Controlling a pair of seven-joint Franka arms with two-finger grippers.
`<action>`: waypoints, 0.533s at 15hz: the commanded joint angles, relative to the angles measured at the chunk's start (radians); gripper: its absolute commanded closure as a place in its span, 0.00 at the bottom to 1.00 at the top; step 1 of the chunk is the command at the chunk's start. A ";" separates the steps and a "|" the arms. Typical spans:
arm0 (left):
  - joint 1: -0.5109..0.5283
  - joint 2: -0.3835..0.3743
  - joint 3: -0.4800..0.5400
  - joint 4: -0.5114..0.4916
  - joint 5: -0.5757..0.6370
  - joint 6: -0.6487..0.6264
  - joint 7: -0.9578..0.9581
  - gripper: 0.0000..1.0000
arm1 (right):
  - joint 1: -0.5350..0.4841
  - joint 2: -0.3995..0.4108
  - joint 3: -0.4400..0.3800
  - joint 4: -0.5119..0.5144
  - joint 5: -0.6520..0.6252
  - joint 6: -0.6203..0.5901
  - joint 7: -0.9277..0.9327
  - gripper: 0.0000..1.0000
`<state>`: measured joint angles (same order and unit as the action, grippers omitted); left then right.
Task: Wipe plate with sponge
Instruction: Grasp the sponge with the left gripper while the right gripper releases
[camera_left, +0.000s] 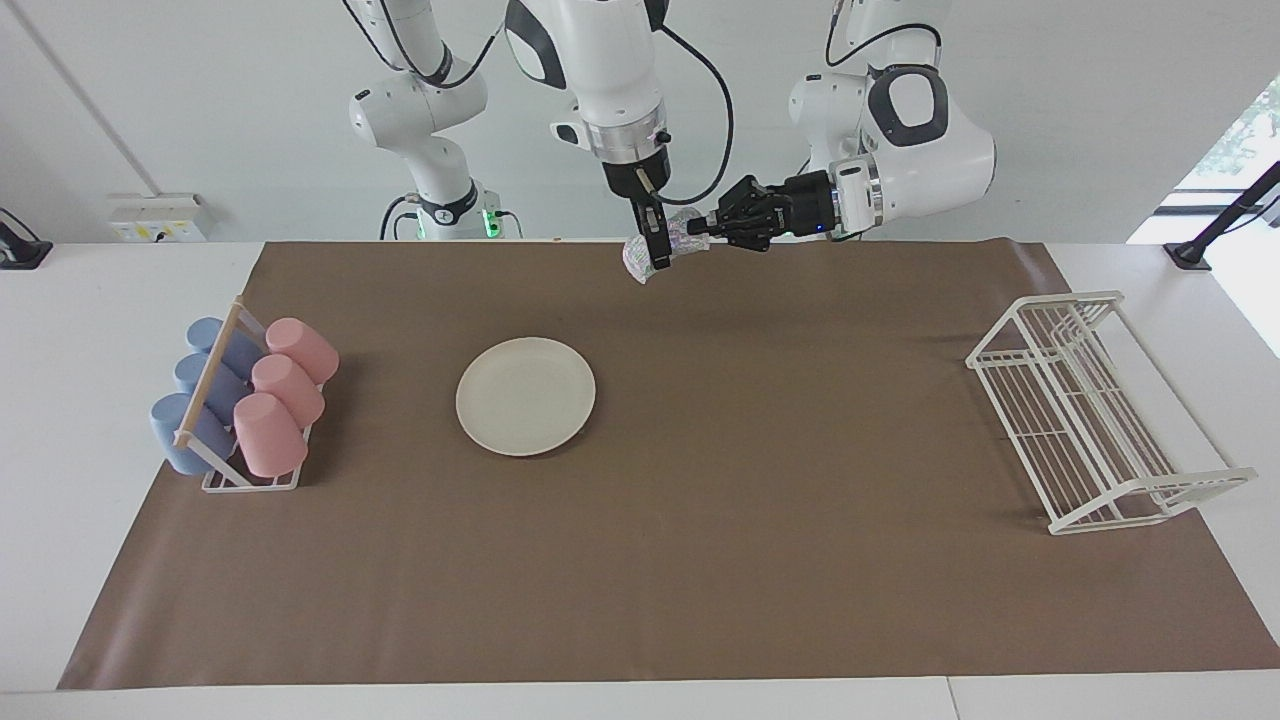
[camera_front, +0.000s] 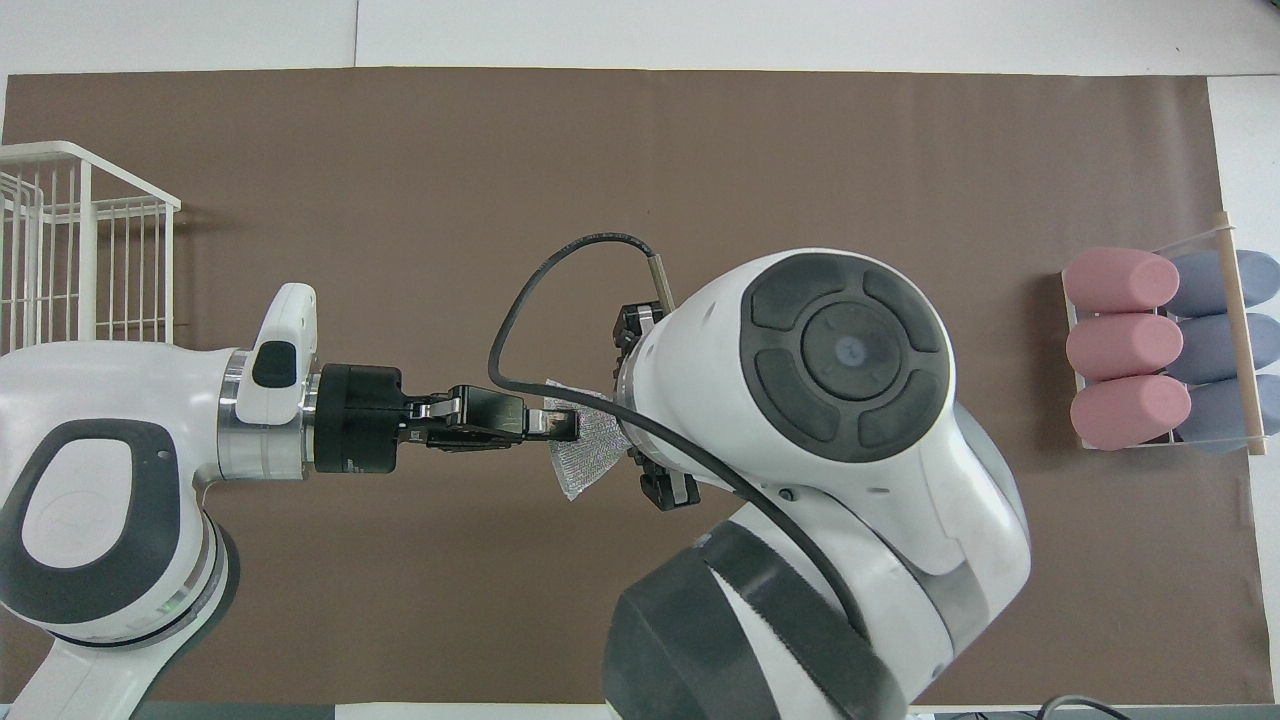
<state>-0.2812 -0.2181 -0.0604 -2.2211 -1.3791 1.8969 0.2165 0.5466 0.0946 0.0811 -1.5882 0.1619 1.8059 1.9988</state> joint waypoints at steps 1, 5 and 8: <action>0.000 -0.017 0.011 -0.011 -0.003 0.010 -0.041 1.00 | -0.045 -0.012 0.005 -0.029 -0.016 -0.002 -0.122 0.00; 0.053 -0.015 0.013 0.011 0.135 0.002 -0.115 1.00 | -0.170 -0.025 0.003 -0.044 -0.018 -0.035 -0.499 0.00; 0.102 -0.003 0.013 0.067 0.317 -0.013 -0.202 1.00 | -0.255 -0.042 0.003 -0.049 -0.031 -0.111 -0.768 0.00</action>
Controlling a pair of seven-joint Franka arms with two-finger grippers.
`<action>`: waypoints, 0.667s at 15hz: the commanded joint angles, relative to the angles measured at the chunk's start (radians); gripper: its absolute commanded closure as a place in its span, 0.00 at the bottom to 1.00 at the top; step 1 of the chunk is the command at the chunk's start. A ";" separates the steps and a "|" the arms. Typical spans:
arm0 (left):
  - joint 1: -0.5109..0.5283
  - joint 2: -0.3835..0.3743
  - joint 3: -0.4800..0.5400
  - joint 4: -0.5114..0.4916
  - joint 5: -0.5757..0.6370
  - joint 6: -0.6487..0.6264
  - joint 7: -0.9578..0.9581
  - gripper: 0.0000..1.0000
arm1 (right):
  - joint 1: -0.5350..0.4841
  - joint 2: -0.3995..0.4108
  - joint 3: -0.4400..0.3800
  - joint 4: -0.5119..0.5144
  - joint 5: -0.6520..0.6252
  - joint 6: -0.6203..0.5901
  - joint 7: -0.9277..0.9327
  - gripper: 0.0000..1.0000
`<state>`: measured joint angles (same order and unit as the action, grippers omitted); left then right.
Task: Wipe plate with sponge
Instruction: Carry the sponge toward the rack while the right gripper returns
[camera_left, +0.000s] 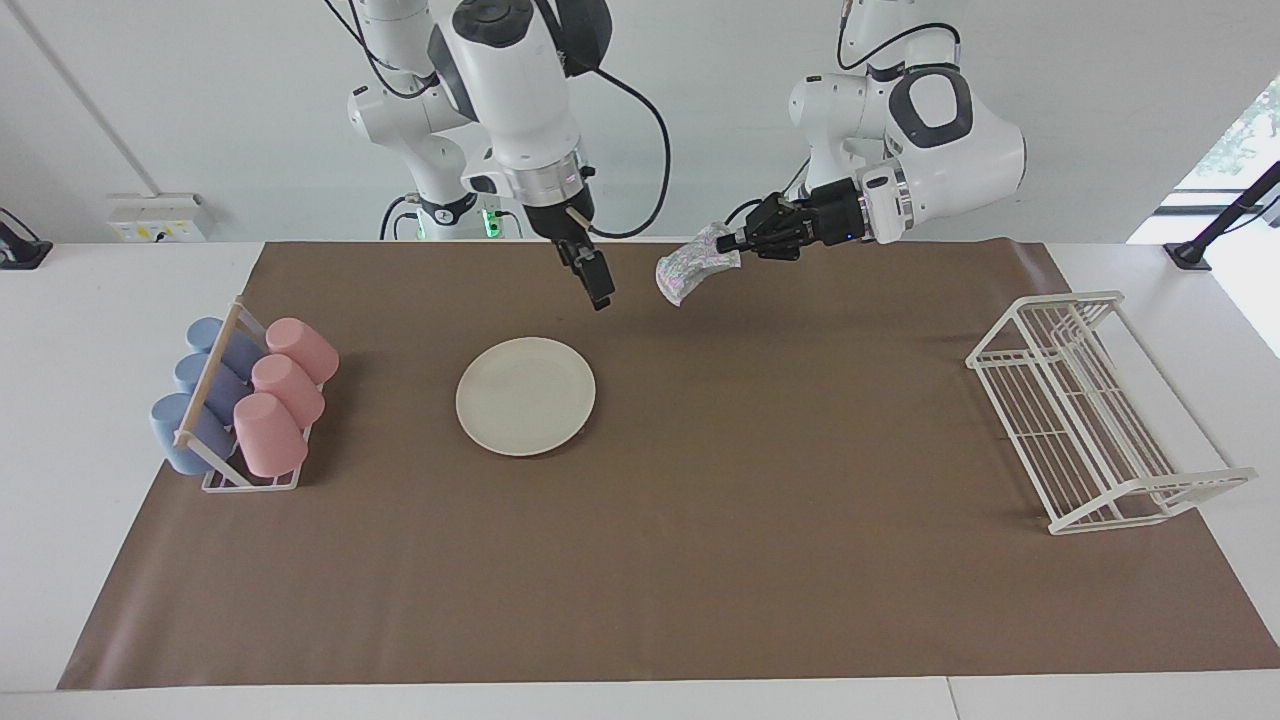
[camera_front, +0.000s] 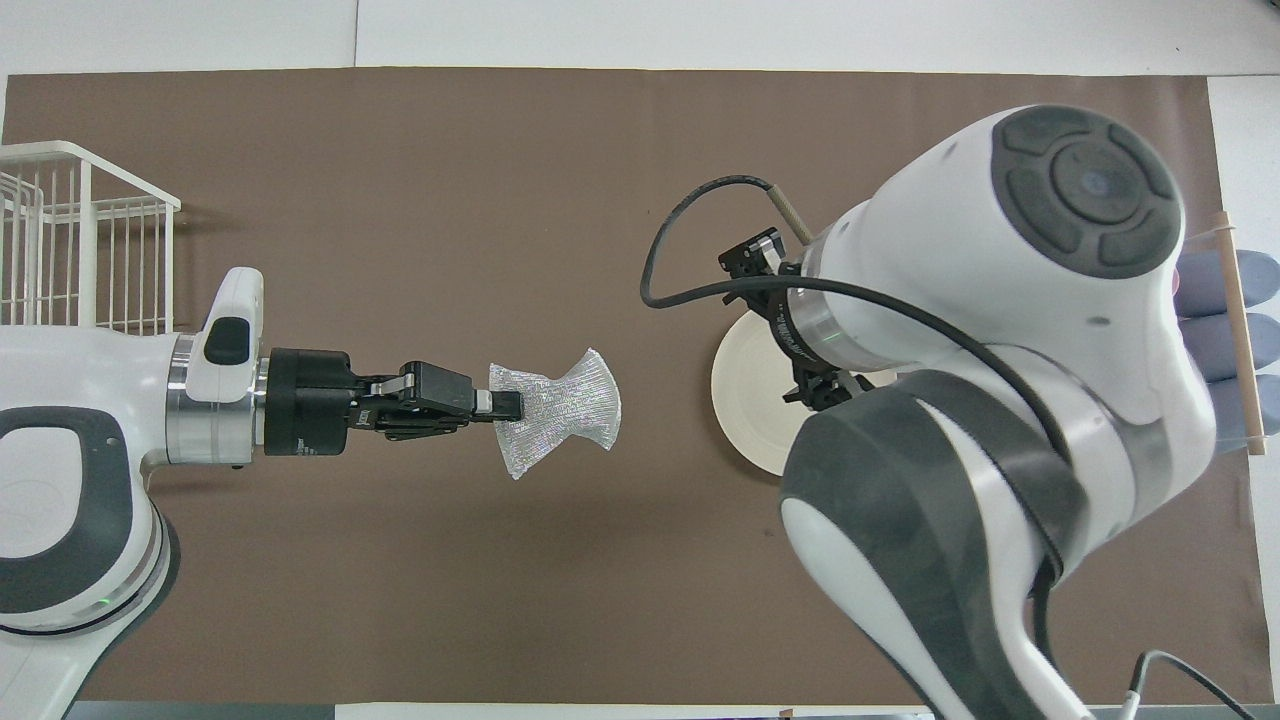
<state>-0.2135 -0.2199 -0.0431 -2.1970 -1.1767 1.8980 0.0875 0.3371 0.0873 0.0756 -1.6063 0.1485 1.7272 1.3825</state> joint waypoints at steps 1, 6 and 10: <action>0.049 0.014 -0.004 0.075 0.196 -0.033 -0.107 1.00 | -0.064 -0.037 0.009 -0.032 -0.045 -0.052 -0.234 0.00; 0.088 0.131 -0.006 0.330 0.645 -0.201 -0.313 1.00 | -0.185 -0.044 0.009 -0.029 -0.106 -0.075 -0.696 0.00; 0.077 0.175 -0.011 0.439 0.987 -0.293 -0.426 1.00 | -0.305 -0.072 0.007 -0.029 -0.106 -0.132 -0.957 0.00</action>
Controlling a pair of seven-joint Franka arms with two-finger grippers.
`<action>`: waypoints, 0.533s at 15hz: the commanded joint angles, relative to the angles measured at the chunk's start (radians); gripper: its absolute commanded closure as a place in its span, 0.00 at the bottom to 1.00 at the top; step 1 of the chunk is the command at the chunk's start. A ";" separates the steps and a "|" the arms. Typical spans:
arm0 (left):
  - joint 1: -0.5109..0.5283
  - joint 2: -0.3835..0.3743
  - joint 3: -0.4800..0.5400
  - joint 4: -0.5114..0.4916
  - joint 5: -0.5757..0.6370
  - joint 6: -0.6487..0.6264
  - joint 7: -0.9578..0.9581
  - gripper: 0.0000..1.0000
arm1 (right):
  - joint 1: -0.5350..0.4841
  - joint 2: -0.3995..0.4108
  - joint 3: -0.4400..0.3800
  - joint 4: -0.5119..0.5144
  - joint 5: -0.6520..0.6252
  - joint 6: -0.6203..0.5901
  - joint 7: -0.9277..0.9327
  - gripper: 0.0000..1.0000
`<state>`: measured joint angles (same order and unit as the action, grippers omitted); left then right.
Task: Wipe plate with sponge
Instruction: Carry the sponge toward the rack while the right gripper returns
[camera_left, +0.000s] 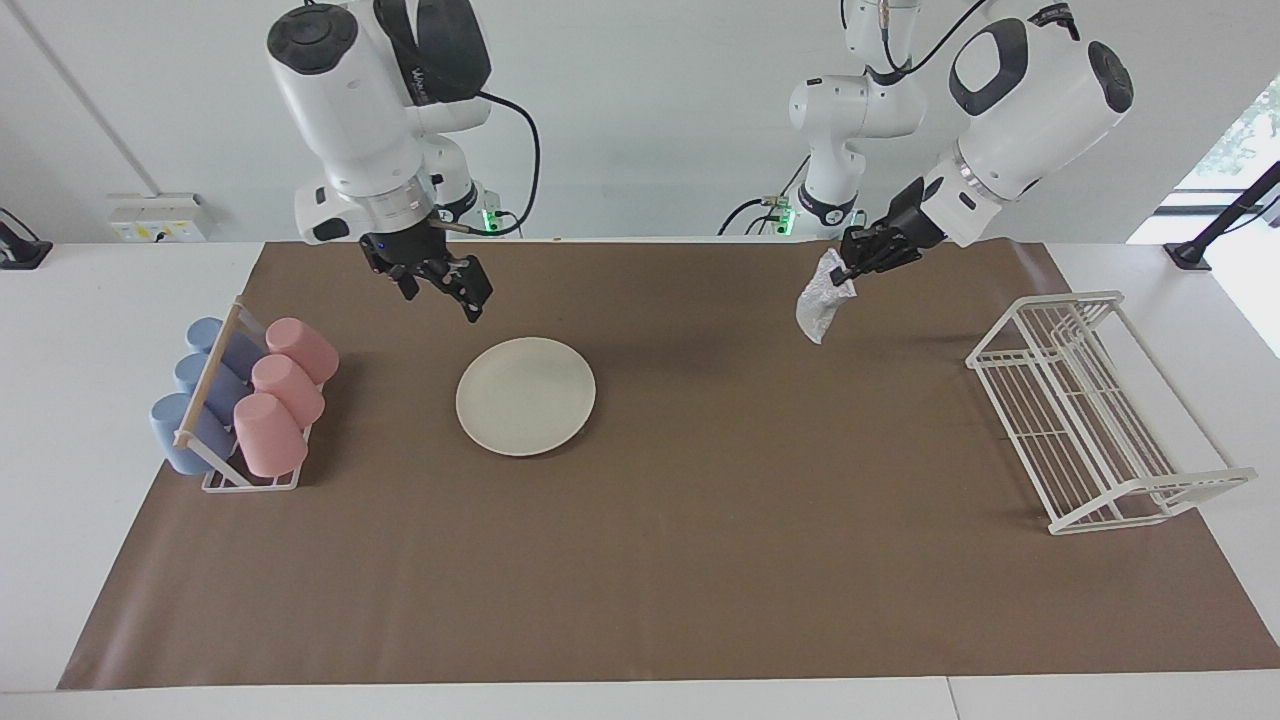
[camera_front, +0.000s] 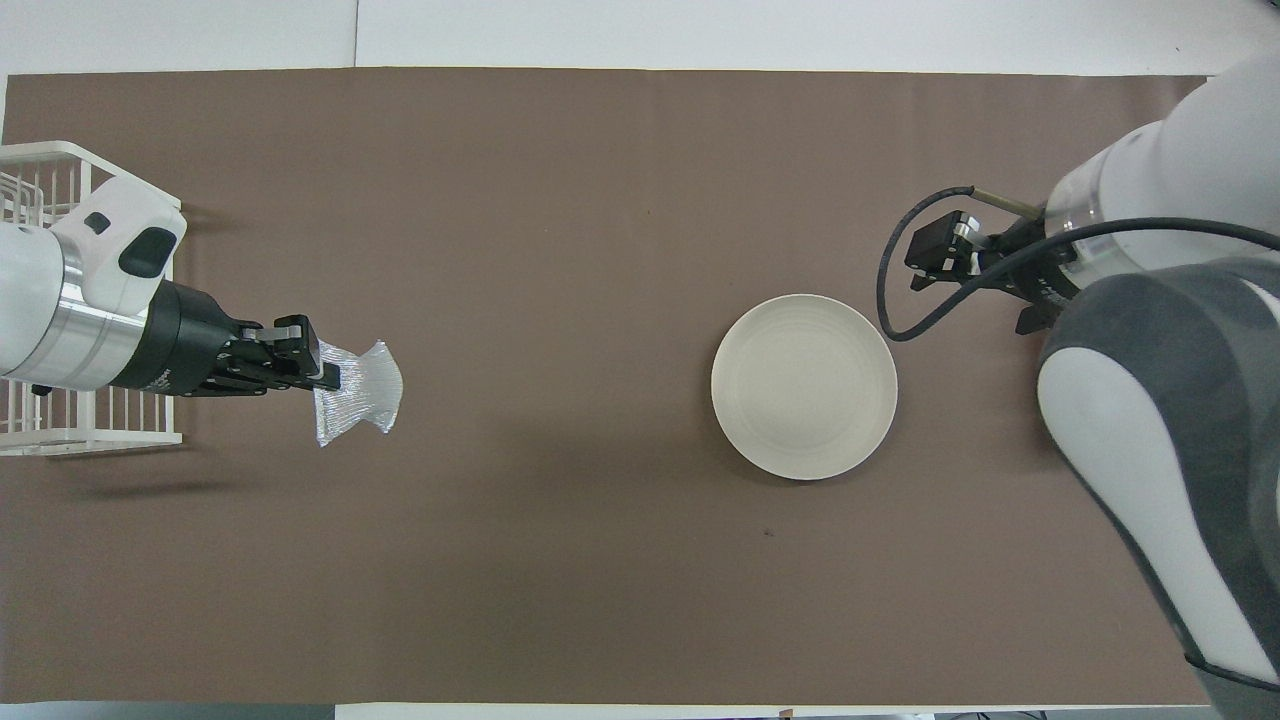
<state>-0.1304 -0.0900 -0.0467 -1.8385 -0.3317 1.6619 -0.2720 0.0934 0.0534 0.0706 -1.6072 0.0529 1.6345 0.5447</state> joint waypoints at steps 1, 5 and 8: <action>-0.008 0.045 -0.012 0.082 0.234 -0.073 -0.076 1.00 | -0.086 -0.040 0.012 -0.028 -0.010 -0.056 -0.181 0.00; -0.023 0.056 -0.041 0.142 0.589 -0.190 -0.082 1.00 | -0.130 -0.041 0.011 -0.019 -0.016 -0.064 -0.301 0.00; -0.078 0.128 -0.041 0.221 0.836 -0.287 -0.082 1.00 | -0.129 -0.060 0.012 -0.023 -0.039 -0.093 -0.304 0.00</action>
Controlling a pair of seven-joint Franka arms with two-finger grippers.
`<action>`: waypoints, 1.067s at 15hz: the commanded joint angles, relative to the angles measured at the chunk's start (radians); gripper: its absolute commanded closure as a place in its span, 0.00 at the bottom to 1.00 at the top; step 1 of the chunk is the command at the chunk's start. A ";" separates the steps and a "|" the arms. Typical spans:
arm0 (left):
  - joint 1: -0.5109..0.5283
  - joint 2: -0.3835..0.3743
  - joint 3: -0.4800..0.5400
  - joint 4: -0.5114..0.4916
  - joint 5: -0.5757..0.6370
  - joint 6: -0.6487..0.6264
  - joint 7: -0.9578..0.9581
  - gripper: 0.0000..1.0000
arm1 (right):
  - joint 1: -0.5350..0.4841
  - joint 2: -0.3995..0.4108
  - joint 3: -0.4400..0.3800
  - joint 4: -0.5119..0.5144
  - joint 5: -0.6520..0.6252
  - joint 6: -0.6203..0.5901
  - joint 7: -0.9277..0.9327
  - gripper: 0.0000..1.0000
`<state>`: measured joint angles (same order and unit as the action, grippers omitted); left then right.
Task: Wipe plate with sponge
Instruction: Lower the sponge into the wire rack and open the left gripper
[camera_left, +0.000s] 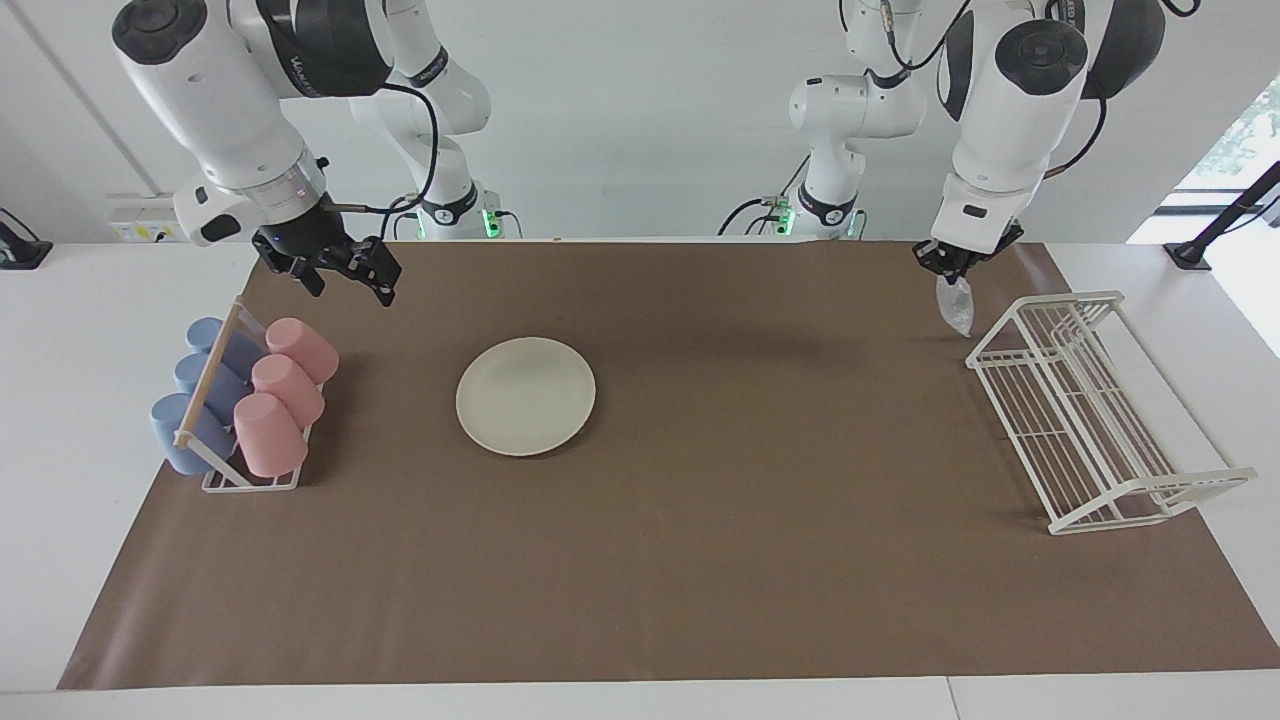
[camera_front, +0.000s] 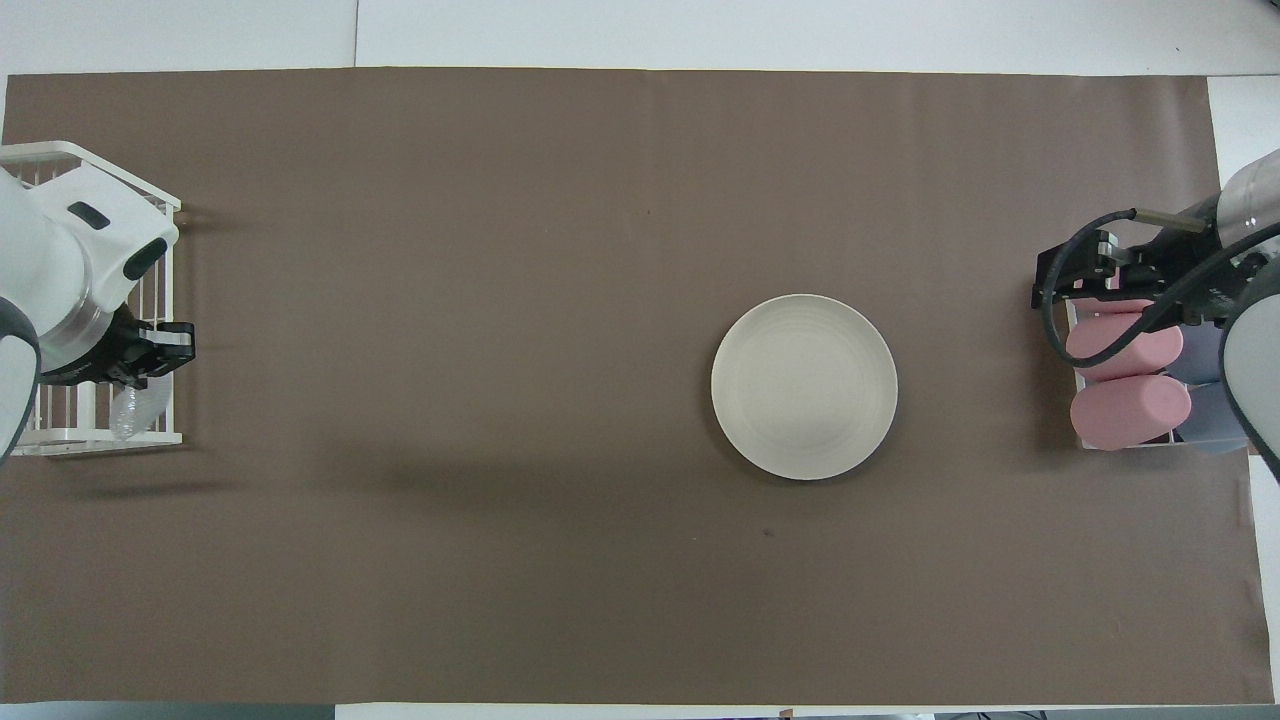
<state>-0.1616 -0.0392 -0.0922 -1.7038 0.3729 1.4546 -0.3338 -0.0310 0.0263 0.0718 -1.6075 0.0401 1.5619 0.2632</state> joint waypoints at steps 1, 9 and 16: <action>-0.064 0.097 0.005 0.096 0.203 -0.101 -0.022 1.00 | 0.006 -0.035 -0.001 -0.020 -0.028 -0.038 -0.033 0.00; -0.081 0.304 0.006 0.035 0.679 -0.123 -0.138 1.00 | 0.014 -0.055 -0.092 -0.032 -0.022 -0.042 -0.161 0.00; -0.072 0.455 0.034 0.039 0.811 -0.175 -0.215 1.00 | 0.014 -0.054 -0.104 -0.031 -0.023 -0.025 -0.119 0.00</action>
<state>-0.2415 0.4059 -0.0660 -1.6717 1.1611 1.2982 -0.5419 -0.0194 -0.0033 -0.0361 -1.6113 0.0291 1.5320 0.1206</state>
